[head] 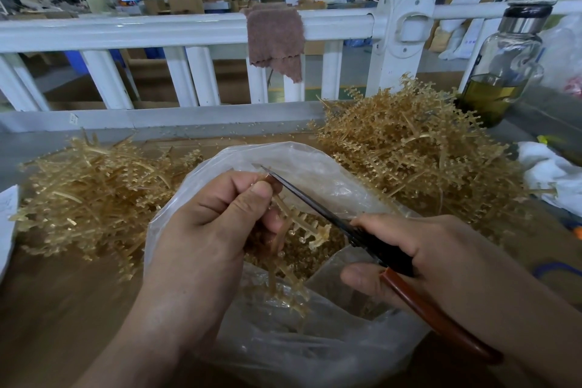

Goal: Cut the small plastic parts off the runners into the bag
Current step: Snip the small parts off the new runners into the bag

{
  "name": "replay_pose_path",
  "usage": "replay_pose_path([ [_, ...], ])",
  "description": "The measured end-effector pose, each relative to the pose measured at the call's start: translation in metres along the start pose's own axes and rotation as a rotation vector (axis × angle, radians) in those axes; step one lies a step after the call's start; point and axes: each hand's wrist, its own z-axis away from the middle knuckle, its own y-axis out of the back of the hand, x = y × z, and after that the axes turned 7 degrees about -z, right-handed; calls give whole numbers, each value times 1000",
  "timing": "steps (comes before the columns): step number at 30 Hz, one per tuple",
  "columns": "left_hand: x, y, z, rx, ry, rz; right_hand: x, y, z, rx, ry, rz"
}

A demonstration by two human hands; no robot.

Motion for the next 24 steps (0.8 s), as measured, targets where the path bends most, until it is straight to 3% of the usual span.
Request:
replay_pose_path([
  [24,6,-1,0,-27,8,42,3,0,-1,-20,44,-36],
])
